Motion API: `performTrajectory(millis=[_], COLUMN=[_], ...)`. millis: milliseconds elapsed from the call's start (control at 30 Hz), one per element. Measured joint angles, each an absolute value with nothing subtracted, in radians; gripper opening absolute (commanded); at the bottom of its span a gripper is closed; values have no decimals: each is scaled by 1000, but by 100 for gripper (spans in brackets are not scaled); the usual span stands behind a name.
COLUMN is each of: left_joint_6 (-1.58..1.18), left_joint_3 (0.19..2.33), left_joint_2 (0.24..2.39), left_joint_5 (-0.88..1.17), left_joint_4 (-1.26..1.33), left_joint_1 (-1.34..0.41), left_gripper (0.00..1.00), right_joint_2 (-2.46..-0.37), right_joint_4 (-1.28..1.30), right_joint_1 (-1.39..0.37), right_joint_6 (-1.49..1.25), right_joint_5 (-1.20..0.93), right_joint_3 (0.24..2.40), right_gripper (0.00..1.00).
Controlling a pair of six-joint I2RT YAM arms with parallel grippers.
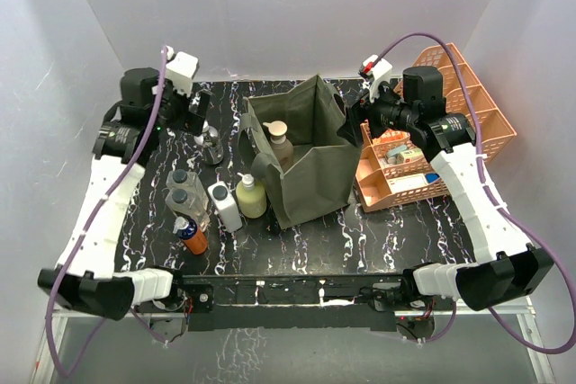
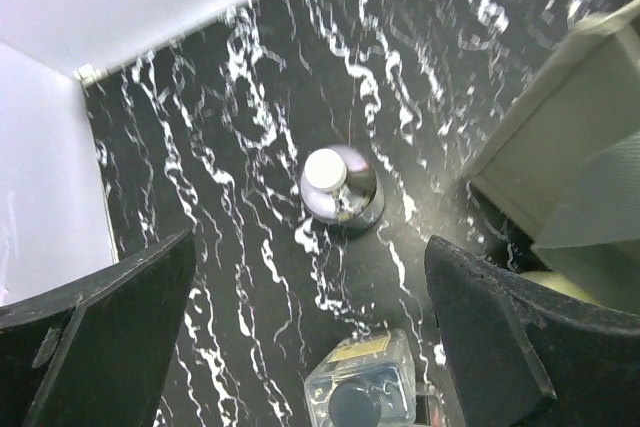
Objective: Place the personal care products into the canvas bag
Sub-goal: Place the care product in the canvas bag, then pick up the care product from the center of the board.
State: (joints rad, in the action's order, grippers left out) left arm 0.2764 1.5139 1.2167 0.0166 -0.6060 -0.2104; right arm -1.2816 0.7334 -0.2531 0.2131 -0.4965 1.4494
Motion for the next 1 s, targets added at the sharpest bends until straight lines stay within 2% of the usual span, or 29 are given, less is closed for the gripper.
performTrajectory(millis=[200, 533, 733, 1000], left_joint_6=[280, 296, 312, 314], left_joint_3=[1465, 1461, 1497, 1539], left_joint_2=[1355, 1536, 1673, 1747], left_joint_5=[-30, 16, 60, 98], left_joint_4=[-608, -609, -624, -641], left_joint_1=[-207, -180, -154, -139], left_gripper=[93, 86, 76, 60], right_joint_2=[-1280, -1245, -1244, -1244], right_joint_4=[733, 733, 731, 730], right_joint_1=[-253, -253, -253, -253], right_joint_6=[214, 220, 220, 220], right_joint_5=[-496, -496, -496, -496], right_joint_3=[1449, 1449, 1442, 1441], right_gripper=[86, 86, 86, 86])
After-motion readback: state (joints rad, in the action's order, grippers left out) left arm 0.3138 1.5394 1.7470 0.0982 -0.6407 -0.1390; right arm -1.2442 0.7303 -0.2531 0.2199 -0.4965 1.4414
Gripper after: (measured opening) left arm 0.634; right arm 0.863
